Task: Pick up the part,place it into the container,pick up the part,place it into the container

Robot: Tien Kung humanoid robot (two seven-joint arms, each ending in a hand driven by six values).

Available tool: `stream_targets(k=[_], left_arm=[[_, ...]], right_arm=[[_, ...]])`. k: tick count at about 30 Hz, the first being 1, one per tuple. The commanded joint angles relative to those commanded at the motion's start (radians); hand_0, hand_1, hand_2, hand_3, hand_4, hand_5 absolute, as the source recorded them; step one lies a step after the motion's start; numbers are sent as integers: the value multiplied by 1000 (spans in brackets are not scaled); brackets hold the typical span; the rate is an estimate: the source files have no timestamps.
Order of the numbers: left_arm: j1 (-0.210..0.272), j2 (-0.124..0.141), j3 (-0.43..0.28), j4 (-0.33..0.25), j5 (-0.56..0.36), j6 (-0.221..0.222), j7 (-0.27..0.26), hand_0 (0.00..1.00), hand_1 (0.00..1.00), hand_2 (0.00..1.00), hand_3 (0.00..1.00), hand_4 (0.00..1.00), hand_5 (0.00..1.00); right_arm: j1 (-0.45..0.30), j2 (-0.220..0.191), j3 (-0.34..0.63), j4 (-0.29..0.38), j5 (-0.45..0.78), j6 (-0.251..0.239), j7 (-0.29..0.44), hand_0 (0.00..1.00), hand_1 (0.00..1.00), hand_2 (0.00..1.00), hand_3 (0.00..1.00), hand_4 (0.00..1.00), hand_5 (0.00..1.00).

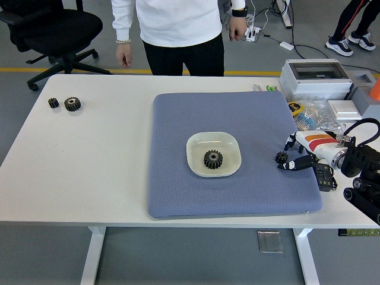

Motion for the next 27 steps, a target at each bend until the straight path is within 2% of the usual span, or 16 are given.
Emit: stream_targets(k=[11,27], left_arm=[[2,0,-1,0,8,-2,10,648,619,713,578,689,591],[-1,0,2,0,9,-5,12,650,622,715,578,694,598]], right_arm=[[-9,9,-9,-3,11,-33,13,205,421,498,493,884,476],[-12,16,-19,-8,28,-63,18,181,392,472,486,843,467]])
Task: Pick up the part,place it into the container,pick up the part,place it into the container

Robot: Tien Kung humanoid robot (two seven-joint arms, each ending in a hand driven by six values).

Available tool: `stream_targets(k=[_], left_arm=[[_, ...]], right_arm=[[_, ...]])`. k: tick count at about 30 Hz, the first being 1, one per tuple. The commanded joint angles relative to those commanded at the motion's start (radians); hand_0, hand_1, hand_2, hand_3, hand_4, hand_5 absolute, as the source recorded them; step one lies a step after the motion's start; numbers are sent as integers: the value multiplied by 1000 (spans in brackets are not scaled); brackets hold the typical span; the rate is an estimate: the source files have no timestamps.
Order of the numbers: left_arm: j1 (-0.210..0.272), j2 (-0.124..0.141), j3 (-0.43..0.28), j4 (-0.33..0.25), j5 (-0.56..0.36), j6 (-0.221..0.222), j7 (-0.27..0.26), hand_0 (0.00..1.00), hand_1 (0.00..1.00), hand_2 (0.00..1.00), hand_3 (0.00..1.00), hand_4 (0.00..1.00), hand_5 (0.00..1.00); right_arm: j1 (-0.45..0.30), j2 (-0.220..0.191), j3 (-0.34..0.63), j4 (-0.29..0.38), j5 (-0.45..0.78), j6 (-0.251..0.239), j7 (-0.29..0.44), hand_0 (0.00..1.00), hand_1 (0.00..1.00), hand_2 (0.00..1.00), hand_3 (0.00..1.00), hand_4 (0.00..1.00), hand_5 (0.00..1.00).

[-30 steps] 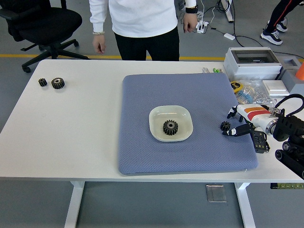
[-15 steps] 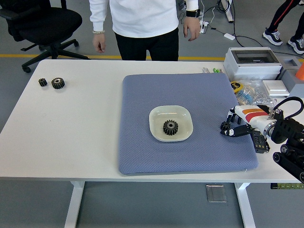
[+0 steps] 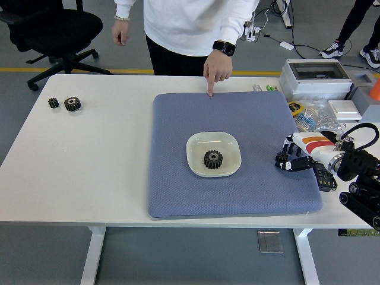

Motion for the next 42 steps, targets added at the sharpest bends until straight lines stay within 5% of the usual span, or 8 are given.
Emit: stream_targets(k=[7,8,14,31,32,42], left_arm=[[0,0,-2,0,3,0,1,650,623,717,577,696,601],[0,0,-1,0,2,-1,1,651,624,720,578,695,599],[-1,0,-1,0,3,-1,1,651,626,720,579,695,599],[-1,0,-7,0,12,-3,2,651,625,720,578,695,599],[-1,0,-7,0,13,-4,3,650,625,719,578,695,599],[0,0,-12,0,20,-4,3,651,625,719,578,694,598]], right_arm=[[0,2,-6,2,8,-30,5,171,383,463,482,807,449],[0,2,-8,3,10,-34,5,167,351,426,468,685,315],[-3,4,-15,1,15,-40,3,167,323,402,464,671,256],[-6,-8,-3,28,23,-55,9,153,301,388,463,701,200],[-6,-10,-1,33,22,-55,9,142,284,369,447,797,166],[-3,-27,47,97,-9,-57,4,138,281,366,440,815,184]])
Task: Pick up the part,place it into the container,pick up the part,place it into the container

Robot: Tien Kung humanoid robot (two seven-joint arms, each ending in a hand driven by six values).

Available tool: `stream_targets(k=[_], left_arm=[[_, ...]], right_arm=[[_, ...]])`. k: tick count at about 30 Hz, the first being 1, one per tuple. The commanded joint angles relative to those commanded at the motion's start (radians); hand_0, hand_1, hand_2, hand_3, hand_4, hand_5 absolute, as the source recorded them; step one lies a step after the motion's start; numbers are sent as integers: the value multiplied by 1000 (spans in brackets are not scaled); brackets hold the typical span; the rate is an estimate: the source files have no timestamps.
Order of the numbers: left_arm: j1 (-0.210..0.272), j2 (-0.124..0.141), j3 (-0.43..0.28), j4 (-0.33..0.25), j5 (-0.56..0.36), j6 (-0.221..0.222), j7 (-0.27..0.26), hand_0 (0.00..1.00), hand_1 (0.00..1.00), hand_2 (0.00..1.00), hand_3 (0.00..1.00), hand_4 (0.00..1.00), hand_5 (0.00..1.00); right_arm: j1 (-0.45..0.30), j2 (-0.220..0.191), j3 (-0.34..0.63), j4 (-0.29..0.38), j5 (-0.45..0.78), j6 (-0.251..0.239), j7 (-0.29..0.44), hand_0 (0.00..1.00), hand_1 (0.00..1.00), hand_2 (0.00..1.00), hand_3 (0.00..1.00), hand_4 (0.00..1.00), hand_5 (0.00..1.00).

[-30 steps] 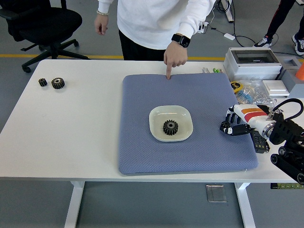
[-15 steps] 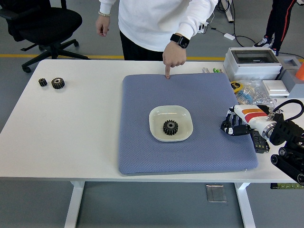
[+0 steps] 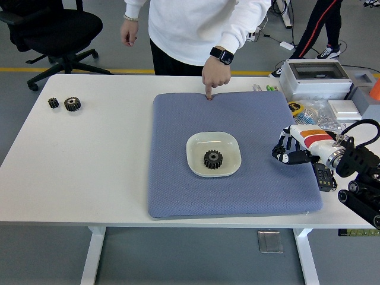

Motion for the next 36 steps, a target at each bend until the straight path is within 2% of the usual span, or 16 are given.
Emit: stream_targets(k=[10,14,19,20,25,26,31,32,36], left_arm=[[4,1,-7,0,12,1,4,650,623,714,578,694,595],[3,2,-5,0,13,1,5,649,622,715,578,694,594],[4,3,-5,0,10,1,2,649,622,715,578,694,594],[4,3,-4,0,11,0,2,648,622,710,576,694,594],[0,5,-4,0,13,0,5,648,622,710,576,694,594],[-1,5,-4,0,13,0,5,648,620,709,578,695,595],[-1,4,-6,0,10,1,2,648,620,709,578,695,595],[-2,4,-6,0,10,1,1,646,620,711,579,695,595],[-2,3,-4,0,7,0,2,646,620,711,579,695,595]], right_arm=[[16,12,17,82,-34,-6,-7,139,278,368,440,809,160],[17,24,18,74,-50,0,-13,146,289,387,458,792,150],[18,17,47,63,-52,14,0,146,289,387,458,792,150],[20,16,52,63,-56,22,-1,251,445,528,525,746,294],[25,13,76,64,-97,77,-26,251,445,528,525,746,294],[25,11,79,63,-103,91,-32,383,588,735,621,919,391],[19,-4,76,68,-112,135,-45,383,588,735,621,919,391],[17,-7,75,71,-116,144,-45,452,621,767,660,952,409],[14,-11,66,72,-121,158,-45,452,621,767,660,952,409]])
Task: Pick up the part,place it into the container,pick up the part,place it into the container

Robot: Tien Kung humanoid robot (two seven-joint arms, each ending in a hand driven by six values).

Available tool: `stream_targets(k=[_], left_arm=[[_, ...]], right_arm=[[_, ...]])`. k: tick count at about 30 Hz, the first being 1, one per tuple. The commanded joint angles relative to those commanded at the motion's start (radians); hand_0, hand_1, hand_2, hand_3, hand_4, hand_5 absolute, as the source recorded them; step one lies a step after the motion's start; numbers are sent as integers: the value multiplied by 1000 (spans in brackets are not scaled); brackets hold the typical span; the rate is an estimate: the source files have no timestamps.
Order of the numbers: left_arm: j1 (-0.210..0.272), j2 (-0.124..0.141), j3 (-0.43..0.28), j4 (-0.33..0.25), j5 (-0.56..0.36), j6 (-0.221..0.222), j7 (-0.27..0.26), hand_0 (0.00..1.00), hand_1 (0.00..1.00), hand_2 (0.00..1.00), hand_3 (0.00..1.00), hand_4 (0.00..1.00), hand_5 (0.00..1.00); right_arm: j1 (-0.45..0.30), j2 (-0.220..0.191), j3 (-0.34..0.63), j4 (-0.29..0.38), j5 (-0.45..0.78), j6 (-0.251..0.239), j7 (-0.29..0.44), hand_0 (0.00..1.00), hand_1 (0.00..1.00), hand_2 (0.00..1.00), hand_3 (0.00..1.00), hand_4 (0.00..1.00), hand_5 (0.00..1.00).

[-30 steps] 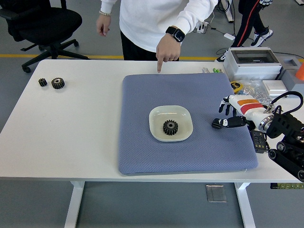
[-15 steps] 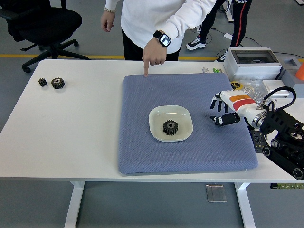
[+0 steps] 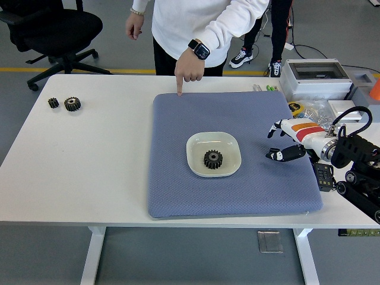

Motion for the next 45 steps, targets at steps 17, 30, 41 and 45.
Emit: stream_targets(k=[17,30,41,45], left_arm=[[-4,1,13,0,-13,-2,1,646,620,711,578,694,594],[-7,2,18,0,-13,-4,8,645,619,709,576,695,594],[-9,2,21,0,-17,-7,9,645,619,709,577,694,595],[-9,2,21,0,-16,-7,10,645,619,709,576,694,595]], right_arm=[[22,74,-74,-168,97,-81,32,332,534,648,568,875,395],[10,98,-113,-213,147,-107,52,295,481,552,514,792,353],[9,111,-132,-235,175,-140,74,298,420,476,474,699,333],[9,114,-139,-239,181,-145,77,273,412,465,476,690,318]])
